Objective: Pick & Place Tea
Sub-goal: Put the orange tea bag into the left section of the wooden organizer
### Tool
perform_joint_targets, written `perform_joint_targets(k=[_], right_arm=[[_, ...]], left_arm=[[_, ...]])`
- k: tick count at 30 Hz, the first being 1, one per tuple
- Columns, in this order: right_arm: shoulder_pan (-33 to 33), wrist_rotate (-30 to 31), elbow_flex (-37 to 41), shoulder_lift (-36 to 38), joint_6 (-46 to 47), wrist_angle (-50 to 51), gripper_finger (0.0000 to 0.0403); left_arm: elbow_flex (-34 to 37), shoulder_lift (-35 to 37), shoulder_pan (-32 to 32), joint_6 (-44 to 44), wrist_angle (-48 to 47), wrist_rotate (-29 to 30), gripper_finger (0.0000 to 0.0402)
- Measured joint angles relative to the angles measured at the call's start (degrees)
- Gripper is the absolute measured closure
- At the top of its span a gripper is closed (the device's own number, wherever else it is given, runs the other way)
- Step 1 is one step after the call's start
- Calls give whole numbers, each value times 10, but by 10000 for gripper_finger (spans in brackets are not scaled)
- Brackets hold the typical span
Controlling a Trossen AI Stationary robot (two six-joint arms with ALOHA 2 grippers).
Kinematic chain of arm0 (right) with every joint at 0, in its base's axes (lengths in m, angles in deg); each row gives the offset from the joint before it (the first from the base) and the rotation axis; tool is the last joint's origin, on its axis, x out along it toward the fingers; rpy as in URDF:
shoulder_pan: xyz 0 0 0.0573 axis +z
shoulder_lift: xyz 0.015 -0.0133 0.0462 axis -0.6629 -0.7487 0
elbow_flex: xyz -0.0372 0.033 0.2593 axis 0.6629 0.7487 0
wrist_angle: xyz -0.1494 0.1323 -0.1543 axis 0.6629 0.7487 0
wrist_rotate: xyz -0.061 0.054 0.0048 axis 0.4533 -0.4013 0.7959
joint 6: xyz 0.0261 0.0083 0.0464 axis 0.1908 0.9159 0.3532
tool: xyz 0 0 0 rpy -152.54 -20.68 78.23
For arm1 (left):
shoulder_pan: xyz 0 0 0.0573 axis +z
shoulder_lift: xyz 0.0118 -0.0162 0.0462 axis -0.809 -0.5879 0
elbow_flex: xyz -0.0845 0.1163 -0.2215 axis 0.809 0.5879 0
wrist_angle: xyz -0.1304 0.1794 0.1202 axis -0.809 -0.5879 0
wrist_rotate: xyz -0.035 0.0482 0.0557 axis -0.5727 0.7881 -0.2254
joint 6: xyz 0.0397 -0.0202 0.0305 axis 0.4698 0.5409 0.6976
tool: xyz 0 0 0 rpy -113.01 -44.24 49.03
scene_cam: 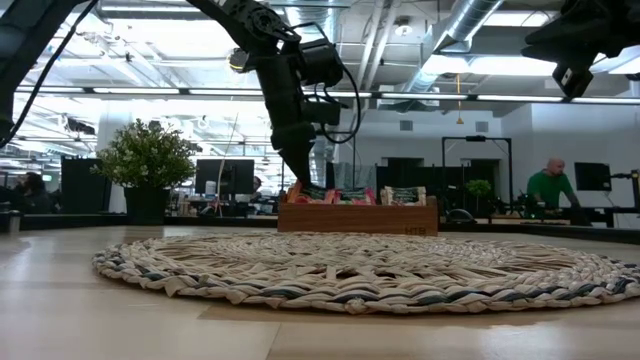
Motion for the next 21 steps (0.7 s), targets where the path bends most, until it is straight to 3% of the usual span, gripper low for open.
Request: perform_joint_targets(k=[21], right_arm=[[0, 0, 0, 0, 0, 0, 338]], left_arm=[[0, 0, 0, -15, 0, 6, 401]])
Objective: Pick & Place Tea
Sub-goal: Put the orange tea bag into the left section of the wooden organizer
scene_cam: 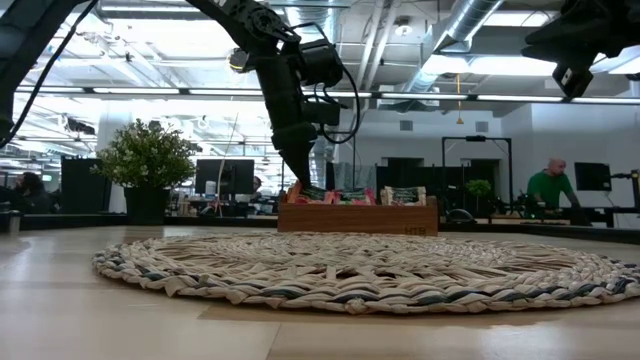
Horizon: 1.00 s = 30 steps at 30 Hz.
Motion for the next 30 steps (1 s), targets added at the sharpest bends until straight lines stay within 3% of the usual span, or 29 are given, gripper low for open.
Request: perform_joint_targets(k=[30], right_arm=[[0, 0, 0, 0, 0, 0, 338]], left_arm=[[-1, 36, 0, -53, 23, 8, 402]])
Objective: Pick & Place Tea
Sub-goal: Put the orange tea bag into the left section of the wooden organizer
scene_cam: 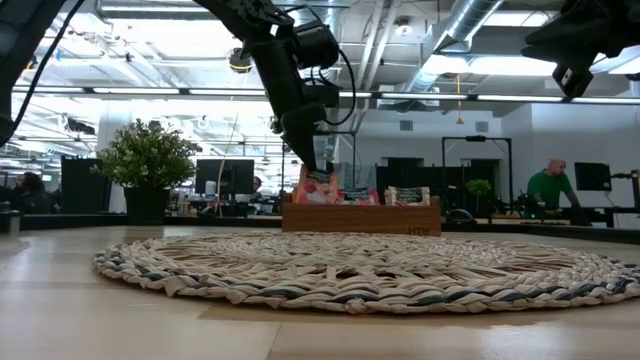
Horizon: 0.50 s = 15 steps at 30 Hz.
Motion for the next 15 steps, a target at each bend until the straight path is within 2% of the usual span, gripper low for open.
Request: perform_joint_targets(k=[10, 15], right_arm=[[0, -1, 0, 0, 0, 0, 338], [0, -2, 0, 0, 0, 0, 338]], left_arm=[[21, -6, -1, -47, 10, 9, 401], [52, -6, -7, -63, 46, 13, 401]])
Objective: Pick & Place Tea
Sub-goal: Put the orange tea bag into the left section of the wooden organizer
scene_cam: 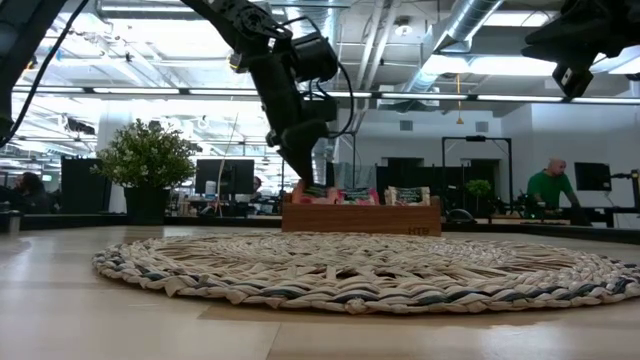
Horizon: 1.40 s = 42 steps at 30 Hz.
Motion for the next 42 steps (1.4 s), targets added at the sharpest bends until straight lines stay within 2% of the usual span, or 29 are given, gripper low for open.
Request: perform_joint_targets(k=[8, 14, 21, 42], right_arm=[[0, 0, 0, 0, 0, 0, 338], [0, 0, 0, 0, 0, 0, 338], [0, 0, 0, 0, 0, 0, 338], [0, 0, 0, 0, 0, 0, 338]], left_arm=[[7, 3, -6, -13, 32, 27, 401], [7, 6, -9, -37, 10, 30, 401], [7, 6, -26, -61, -20, 93, 401], [7, 6, -34, -44, -34, 88, 401]])
